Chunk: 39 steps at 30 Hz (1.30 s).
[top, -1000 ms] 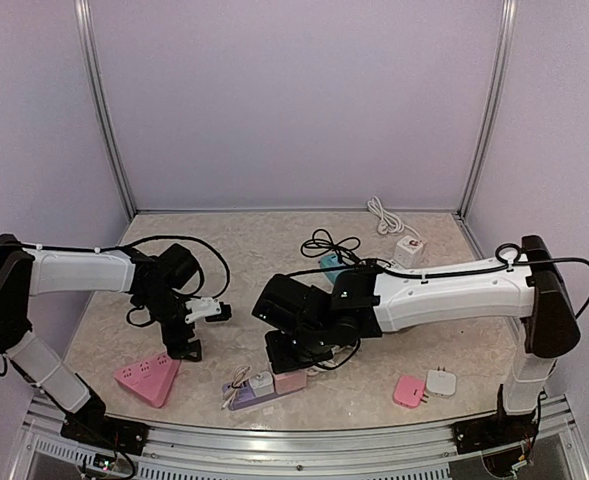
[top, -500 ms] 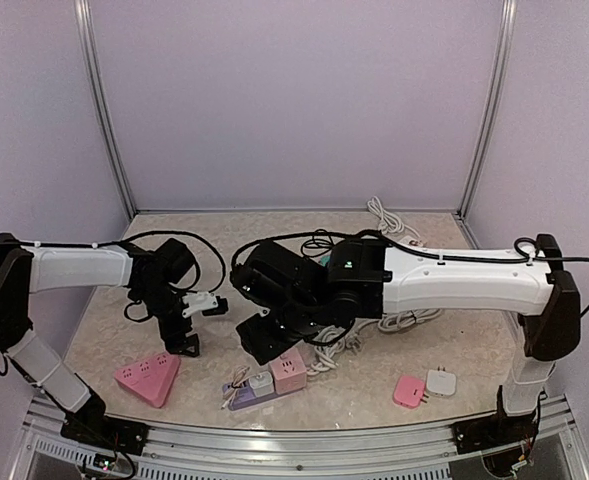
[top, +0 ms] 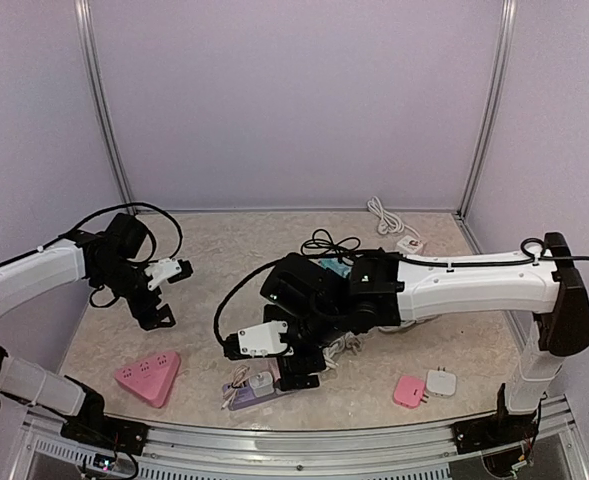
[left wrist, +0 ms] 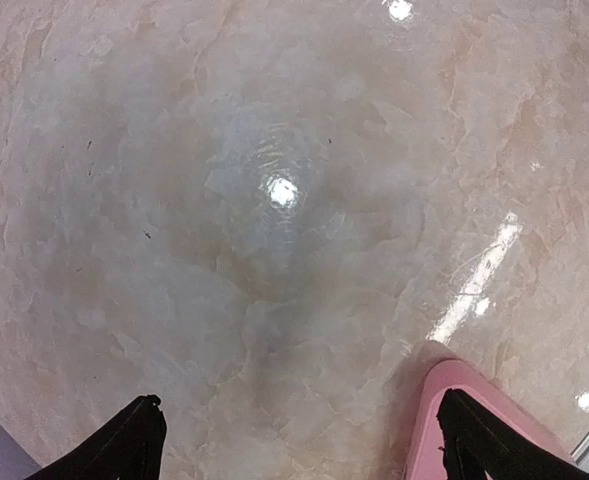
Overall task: Insert the plug
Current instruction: Press the plug into the socket, then pick up the socket from the center of the board.
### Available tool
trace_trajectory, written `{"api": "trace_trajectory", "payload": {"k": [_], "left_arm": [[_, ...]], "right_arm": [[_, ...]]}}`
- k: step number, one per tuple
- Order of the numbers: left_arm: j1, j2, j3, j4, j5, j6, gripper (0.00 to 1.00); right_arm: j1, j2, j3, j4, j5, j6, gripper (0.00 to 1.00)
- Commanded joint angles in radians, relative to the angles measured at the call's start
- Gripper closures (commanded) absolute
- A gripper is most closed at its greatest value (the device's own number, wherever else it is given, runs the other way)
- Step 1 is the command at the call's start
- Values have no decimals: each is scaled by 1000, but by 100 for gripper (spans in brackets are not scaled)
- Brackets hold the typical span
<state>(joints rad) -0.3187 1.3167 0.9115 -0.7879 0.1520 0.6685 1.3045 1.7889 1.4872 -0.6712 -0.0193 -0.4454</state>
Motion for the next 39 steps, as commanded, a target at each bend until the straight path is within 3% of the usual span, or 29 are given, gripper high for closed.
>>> {"api": "trace_trajectory", "payload": {"k": [1,8,17,23,26,29,34,39], "left_arm": [[20,-54,-43,-36,18,35,6],[44,-62,-42,-55,44,60,6],[44,-10,-37,-65,76,78,6],[44,14,-35,-66,75,81,6],[45,23,-33,-66,75,83,7],[45,28,-33,-64,75,86,7],[44,32,-32,-64,72,89,7],[49,39,-27,-56,41,85,7]], "right_arm": [[-61,2,2,-16,-82,-259,0],[-136,96,44,-124,-260,-317,0],[-152,205,95,-153,-273,-337,10],[-160,216,100,-119,-273,-311,23],[-172,214,94,-87,-263,-290,48],[-180,213,89,-75,-259,-292,54],[-209,234,101,-52,-219,-262,57],[-286,336,199,-41,-50,-145,61]]}}
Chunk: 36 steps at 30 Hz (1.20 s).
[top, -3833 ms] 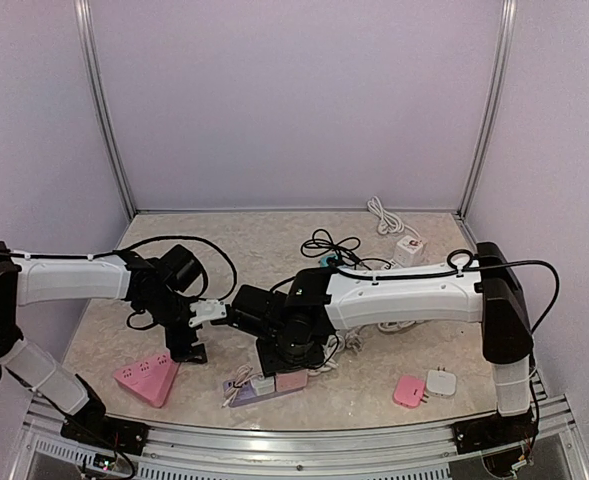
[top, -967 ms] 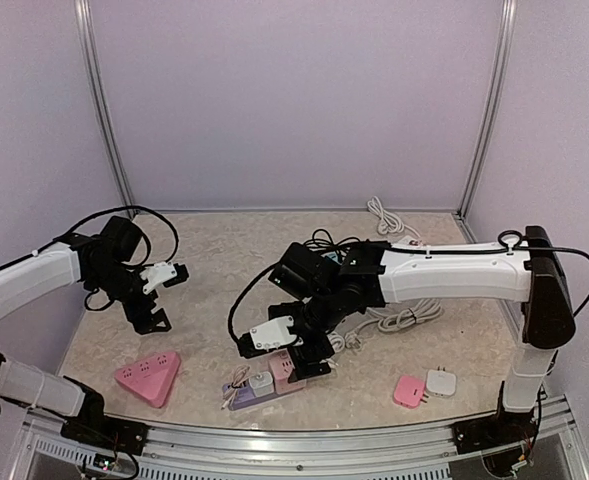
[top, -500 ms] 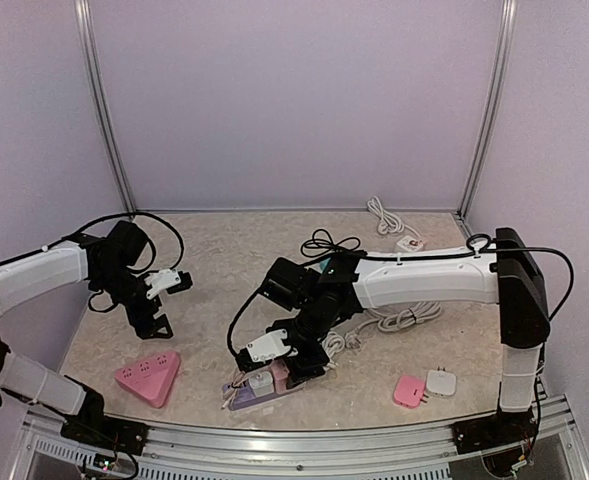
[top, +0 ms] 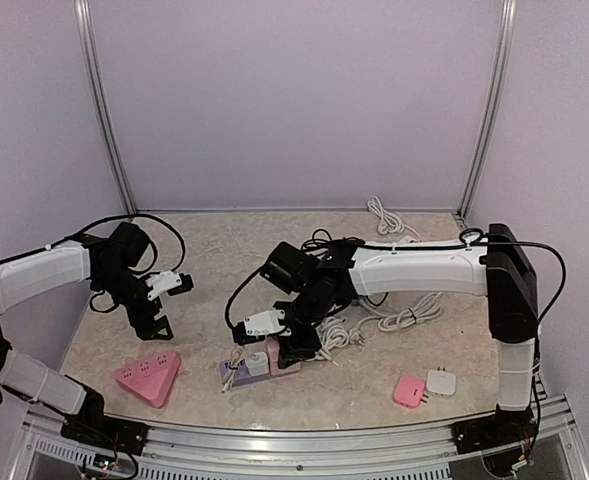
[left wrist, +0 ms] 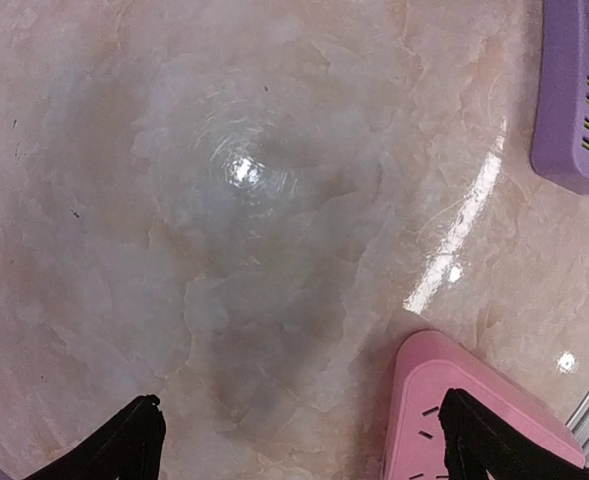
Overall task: Insert the plug
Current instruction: Pick up the socket from the center of the board, then place the socket at the center of the board.
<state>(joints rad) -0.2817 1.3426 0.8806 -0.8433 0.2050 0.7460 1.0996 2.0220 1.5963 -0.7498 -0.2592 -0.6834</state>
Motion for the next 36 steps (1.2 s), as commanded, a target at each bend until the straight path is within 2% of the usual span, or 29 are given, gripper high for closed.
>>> {"api": "trace_trajectory", "payload": {"k": [1,5,9,14,16,19,24,30,33,36], "left_arm": [[19,16,8,1,-19,3,7],[61,27,28,-6,-21,-15,7],[99,12,27,-16,-11,-8,7],[153,-51,11,-105,34,70,6],[161,-77,-7,-188,34,166,6],[165,-118,-65,-281,-56,264,5],[171,-215,-176,-344,-197,369,1],[156,-268,-206,-347,-198,471,1],[104,-268,-208,-356,-196,508,1],[-5,-270,-258,-295,-310,498,1]], "right_arm": [[-99,136,126,30,225,128,60],[-190,263,277,-19,248,250,60],[-237,334,349,35,285,303,54],[-260,379,431,91,312,355,22],[-261,376,453,88,289,362,13],[-257,340,452,103,267,376,1],[-232,233,387,176,261,353,0],[-192,137,380,196,271,347,0],[-160,81,354,201,311,347,0],[-116,8,289,234,345,340,0]]}}
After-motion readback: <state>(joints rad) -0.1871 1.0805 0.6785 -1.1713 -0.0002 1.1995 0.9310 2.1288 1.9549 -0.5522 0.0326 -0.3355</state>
